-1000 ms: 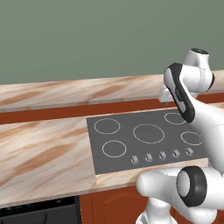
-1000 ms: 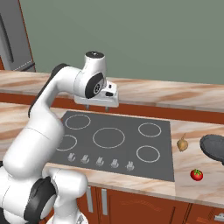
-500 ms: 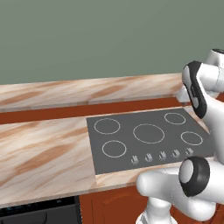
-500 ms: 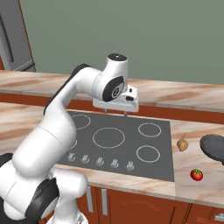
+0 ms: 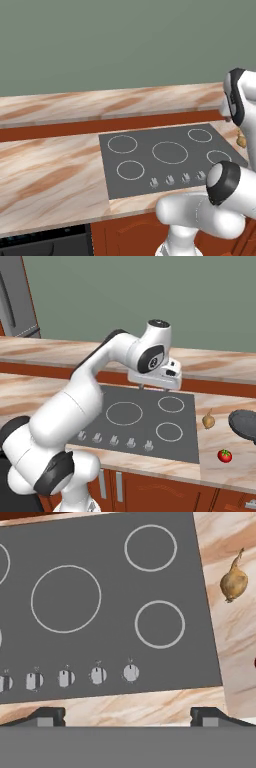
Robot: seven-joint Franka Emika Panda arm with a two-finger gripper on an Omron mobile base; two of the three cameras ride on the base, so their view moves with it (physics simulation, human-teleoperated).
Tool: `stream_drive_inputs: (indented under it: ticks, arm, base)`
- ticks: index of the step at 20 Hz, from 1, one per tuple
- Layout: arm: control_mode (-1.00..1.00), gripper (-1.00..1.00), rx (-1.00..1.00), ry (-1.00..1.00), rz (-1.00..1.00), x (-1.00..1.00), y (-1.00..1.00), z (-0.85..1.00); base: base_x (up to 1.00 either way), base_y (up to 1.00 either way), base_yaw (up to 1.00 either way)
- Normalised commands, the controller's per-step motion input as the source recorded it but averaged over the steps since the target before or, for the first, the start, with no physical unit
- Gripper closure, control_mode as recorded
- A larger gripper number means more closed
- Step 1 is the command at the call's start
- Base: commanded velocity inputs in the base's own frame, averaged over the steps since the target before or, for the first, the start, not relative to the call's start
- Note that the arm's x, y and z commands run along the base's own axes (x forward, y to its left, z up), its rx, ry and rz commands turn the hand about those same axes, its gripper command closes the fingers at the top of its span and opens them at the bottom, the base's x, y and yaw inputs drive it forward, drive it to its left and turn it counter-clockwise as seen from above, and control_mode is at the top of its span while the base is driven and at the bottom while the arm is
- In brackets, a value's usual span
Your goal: Place the pan on the front left burner on the stove. Then place the tomato and the onion in the pan and turn on the front left burner.
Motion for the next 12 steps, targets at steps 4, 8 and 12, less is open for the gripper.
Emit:
stream_drive_inputs:
  ticks: [4,8,12]
  arm:
    - [-1.0,-1.0,0.0,0.08,-0.14,-0.04,-0.69,-0.12]
    - [-1.0,-1.0,0.0,0.07,-0.13,-0.01,-0.73,-0.12]
    - [-1.0,-1.0,0.0,0.05,-0.1,0.0,-0.76,-0.11]
  base:
    - [0.0,0.0,0.0]
    - [0.0,0.0,0.0]
    - [0.0,0.0,0.0]
